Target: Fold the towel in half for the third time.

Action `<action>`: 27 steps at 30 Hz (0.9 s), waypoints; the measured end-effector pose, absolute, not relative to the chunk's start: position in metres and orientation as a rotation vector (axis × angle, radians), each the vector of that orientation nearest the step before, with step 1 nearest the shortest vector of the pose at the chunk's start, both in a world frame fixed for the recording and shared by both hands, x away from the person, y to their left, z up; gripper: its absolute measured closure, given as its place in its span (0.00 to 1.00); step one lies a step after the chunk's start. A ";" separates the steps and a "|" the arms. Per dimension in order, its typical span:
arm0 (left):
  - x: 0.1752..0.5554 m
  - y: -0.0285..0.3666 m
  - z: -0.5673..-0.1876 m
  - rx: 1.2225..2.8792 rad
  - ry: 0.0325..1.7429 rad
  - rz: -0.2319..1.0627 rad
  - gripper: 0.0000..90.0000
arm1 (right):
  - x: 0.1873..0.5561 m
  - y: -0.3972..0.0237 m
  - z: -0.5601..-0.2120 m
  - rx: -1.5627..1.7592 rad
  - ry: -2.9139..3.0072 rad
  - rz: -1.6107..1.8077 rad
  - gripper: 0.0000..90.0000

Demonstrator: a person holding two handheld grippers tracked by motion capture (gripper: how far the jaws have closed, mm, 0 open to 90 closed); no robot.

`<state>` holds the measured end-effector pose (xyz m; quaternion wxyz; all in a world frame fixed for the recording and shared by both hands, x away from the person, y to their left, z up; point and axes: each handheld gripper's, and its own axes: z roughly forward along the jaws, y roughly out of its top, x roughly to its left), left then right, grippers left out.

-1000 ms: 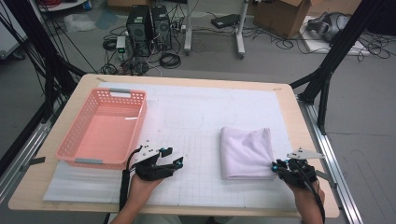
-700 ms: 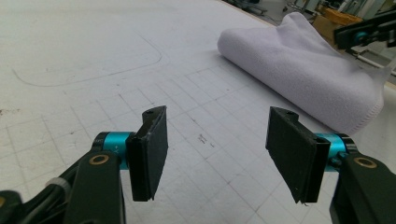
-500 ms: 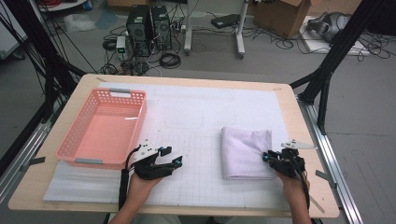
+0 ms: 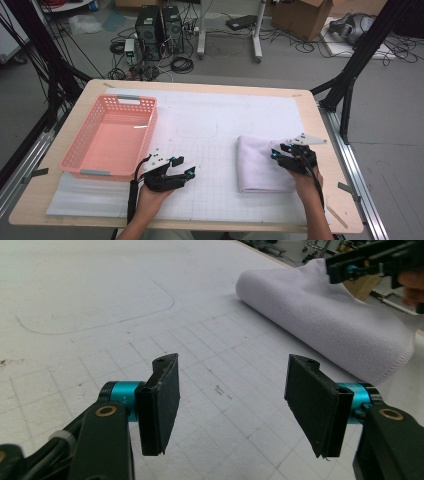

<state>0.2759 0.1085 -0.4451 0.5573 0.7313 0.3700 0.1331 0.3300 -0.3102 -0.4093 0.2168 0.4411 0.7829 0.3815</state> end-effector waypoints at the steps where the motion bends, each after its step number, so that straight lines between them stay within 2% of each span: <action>1: 0.276 0.109 -0.445 1.726 0.874 0.314 0.43 | 0.337 -0.305 -0.410 1.211 2.197 1.057 0.62; 6: 0.276 0.108 -0.445 1.729 0.869 0.313 0.43 | 0.371 -0.271 -0.420 1.147 2.385 0.966 0.65; 11: 0.277 0.111 -0.444 1.720 0.877 0.315 0.43 | 0.380 -0.256 -0.424 1.094 2.360 0.991 0.62; 13: 0.277 0.112 -0.444 1.716 0.878 0.316 0.43 | 0.376 -0.262 -0.419 1.125 2.322 1.034 0.60; 18: 0.277 0.112 -0.442 1.713 0.875 0.320 0.43 | 0.356 -0.297 -0.406 1.213 2.158 1.015 0.73; 22: 0.277 0.111 -0.442 1.711 0.877 0.315 0.43 | 0.351 -0.324 -0.417 1.312 2.135 0.939 0.80; 27: 0.278 0.113 -0.442 1.704 0.858 0.307 0.42 | 0.351 -0.344 -0.427 1.426 2.068 0.909 0.79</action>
